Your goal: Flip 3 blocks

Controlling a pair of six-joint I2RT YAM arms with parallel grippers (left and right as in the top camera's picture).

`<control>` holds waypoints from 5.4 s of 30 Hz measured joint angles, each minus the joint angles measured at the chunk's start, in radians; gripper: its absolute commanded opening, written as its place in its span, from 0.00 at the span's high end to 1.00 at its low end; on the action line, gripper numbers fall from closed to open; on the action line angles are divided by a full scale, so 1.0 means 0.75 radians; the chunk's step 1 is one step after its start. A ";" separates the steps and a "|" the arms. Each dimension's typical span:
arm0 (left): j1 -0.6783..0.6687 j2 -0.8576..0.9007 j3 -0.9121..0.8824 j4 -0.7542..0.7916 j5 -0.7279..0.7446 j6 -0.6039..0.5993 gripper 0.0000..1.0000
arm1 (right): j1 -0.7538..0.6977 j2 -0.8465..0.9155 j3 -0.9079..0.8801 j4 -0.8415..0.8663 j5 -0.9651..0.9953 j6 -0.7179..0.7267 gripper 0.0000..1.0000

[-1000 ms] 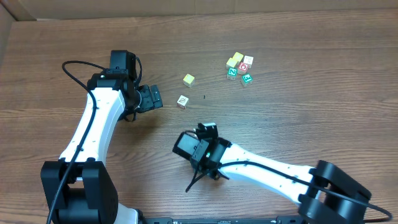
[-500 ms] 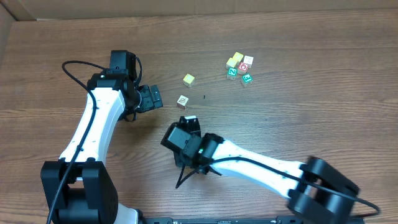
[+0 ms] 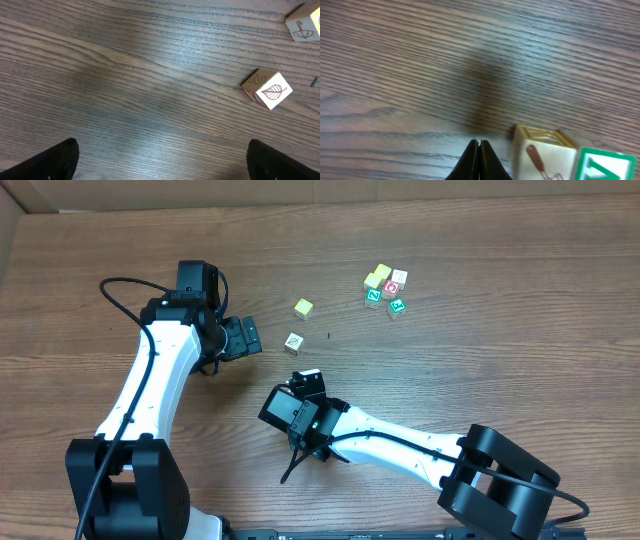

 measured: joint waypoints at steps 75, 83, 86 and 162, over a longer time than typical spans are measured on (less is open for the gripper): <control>0.000 0.000 0.000 0.130 0.000 -0.001 0.00 | -0.941 -0.012 0.360 -0.224 -0.432 -0.494 0.00; 0.000 0.000 0.001 -0.030 0.092 -0.001 0.00 | -0.958 -0.012 0.360 -0.213 -0.441 -0.595 0.00; -0.001 0.000 0.001 -0.036 0.186 0.000 0.05 | -1.010 -0.012 0.360 -0.214 -0.442 -0.594 0.00; -0.434 0.395 0.032 0.414 -0.160 0.449 0.68 | -1.422 -0.012 0.360 -0.378 -0.199 -0.594 0.00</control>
